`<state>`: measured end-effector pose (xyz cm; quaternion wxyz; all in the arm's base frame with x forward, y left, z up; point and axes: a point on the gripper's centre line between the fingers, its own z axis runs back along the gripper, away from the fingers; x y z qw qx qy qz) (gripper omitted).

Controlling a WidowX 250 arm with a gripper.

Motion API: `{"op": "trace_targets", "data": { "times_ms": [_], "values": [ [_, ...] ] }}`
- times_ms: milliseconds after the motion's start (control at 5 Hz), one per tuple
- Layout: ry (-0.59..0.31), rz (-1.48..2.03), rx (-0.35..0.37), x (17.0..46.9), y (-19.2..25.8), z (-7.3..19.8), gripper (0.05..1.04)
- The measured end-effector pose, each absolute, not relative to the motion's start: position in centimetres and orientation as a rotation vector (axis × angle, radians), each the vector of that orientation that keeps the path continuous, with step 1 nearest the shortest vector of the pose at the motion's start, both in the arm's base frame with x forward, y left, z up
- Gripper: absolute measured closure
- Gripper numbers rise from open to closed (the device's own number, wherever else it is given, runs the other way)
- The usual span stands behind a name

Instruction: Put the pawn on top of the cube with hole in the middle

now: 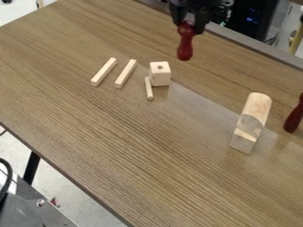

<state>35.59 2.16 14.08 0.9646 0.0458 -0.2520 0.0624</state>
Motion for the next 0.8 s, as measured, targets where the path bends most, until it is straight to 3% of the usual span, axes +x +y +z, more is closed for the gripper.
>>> {"op": "trace_targets", "data": {
  "times_ms": [800],
  "values": [
    [-0.467, 0.154, 0.122, 35.01, 4.48, 12.40, 0.638]
  ]
}}
